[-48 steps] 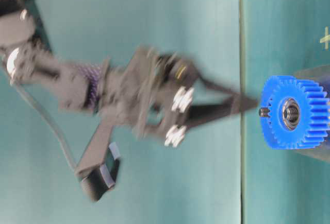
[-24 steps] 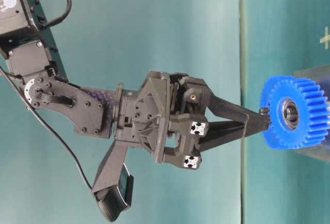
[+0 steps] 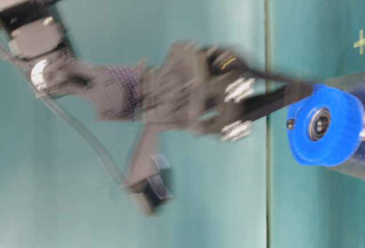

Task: Fit the small gear onto the shaft.

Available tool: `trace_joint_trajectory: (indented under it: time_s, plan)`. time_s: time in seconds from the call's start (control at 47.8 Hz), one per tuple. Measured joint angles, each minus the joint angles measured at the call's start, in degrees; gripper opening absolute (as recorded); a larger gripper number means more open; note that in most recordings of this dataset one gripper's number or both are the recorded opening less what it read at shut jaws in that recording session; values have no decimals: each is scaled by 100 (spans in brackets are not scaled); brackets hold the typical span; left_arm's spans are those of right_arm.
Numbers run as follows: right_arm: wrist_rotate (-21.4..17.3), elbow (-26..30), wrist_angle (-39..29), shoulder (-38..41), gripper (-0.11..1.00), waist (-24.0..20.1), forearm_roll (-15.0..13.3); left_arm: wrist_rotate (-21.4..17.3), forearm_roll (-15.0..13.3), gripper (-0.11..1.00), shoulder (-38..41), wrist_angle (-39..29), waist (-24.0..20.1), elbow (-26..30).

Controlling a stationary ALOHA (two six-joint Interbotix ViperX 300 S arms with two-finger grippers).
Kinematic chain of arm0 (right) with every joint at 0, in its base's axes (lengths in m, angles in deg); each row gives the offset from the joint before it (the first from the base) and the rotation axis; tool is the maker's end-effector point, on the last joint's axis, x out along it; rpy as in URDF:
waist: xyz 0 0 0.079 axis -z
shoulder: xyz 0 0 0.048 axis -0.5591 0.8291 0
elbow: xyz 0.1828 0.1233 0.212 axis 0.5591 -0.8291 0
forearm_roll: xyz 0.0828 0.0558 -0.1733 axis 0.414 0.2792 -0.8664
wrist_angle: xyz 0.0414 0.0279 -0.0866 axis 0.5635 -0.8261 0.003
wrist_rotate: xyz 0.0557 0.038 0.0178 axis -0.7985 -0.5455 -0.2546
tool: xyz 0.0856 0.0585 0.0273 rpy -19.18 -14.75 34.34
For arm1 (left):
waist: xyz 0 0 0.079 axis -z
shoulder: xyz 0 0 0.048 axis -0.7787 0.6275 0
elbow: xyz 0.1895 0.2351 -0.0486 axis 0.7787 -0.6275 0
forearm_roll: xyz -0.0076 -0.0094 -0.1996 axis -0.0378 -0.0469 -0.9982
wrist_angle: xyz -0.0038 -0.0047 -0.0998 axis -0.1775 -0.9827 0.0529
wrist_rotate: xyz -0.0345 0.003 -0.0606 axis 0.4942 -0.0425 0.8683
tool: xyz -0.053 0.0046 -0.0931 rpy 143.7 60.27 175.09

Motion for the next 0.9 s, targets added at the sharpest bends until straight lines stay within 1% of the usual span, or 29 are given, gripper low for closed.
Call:
trace_joint_trajectory:
  time_s: [0.105, 0.167, 0.314, 0.398, 0.607, 0.795, 0.9]
  plan:
    - [-105, -26, -18, -176, 1, -158, 0, 0, 0, 0, 0, 9, 0, 9]
    - [-185, -18, 0, -343, 1, -193, -53, 0, 0, 0, 0, 9, 0, 0]
    - [-290, 193, 185, -475, 1, -44, -387, 0, 0, 0, -9, 18, 0, 0]
    - [-290, 360, 264, -396, 1, 79, -439, 0, 0, 0, -9, 35, 0, 0]
    - [-264, 686, 316, 149, 1, 132, -439, 0, -9, 0, -9, 53, 0, 0]
    - [-255, 721, 325, 308, 1, 132, -369, 0, 0, 0, -18, 53, 0, 9]
    - [-264, 606, 325, 264, 1, 141, -360, 0, 0, 0, -26, 53, 0, 0]
